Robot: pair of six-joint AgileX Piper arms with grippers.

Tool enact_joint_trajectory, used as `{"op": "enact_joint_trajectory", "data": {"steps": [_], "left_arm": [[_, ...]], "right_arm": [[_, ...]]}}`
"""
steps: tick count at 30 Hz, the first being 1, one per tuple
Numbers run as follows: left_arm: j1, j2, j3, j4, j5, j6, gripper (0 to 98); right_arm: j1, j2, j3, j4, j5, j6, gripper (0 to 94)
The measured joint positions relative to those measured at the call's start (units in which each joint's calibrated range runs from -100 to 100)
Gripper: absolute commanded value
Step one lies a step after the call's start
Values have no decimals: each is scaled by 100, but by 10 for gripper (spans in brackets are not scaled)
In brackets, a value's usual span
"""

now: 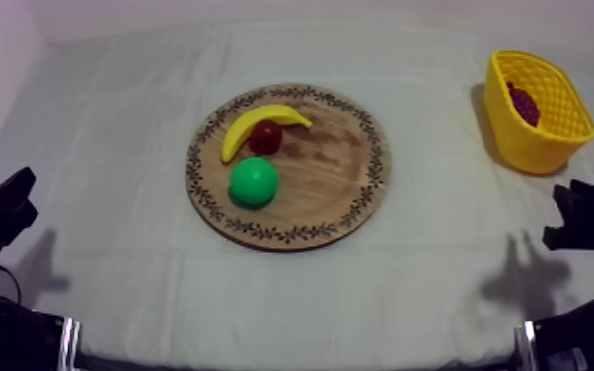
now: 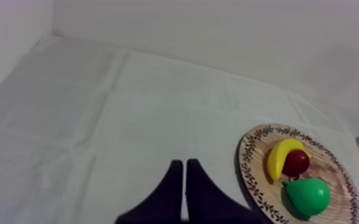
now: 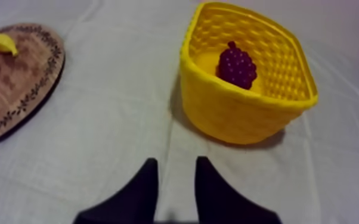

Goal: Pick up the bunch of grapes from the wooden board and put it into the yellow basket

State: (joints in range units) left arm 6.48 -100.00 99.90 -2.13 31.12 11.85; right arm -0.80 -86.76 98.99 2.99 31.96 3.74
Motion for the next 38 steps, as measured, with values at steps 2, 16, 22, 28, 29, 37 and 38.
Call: {"op": "enact_joint_trajectory", "data": {"steps": [2, 16, 22, 28, 29, 37, 38], "left_arm": [[0, 0, 0, 0, 0, 0, 1], [0, 0, 0, 0, 0, 0, 1], [0, 0, 0, 0, 0, 0, 1], [0, 0, 0, 0, 0, 0, 1], [0, 0, 0, 0, 0, 0, 1], [0, 0, 0, 0, 0, 0, 1], [0, 0, 0, 0, 0, 0, 1]], "right_arm": [[20, -326, 37, -18, 62, -109, 49], [191, -887, 84, -369, 158, -434, 5], [205, -887, 88, -399, 289, -24, 5], [205, -887, 88, -399, 312, 535, 5], [205, -887, 88, -399, 312, 603, 5], [205, -887, 88, -399, 312, 692, 5], [205, -887, 88, -399, 312, 692, 5]]}}
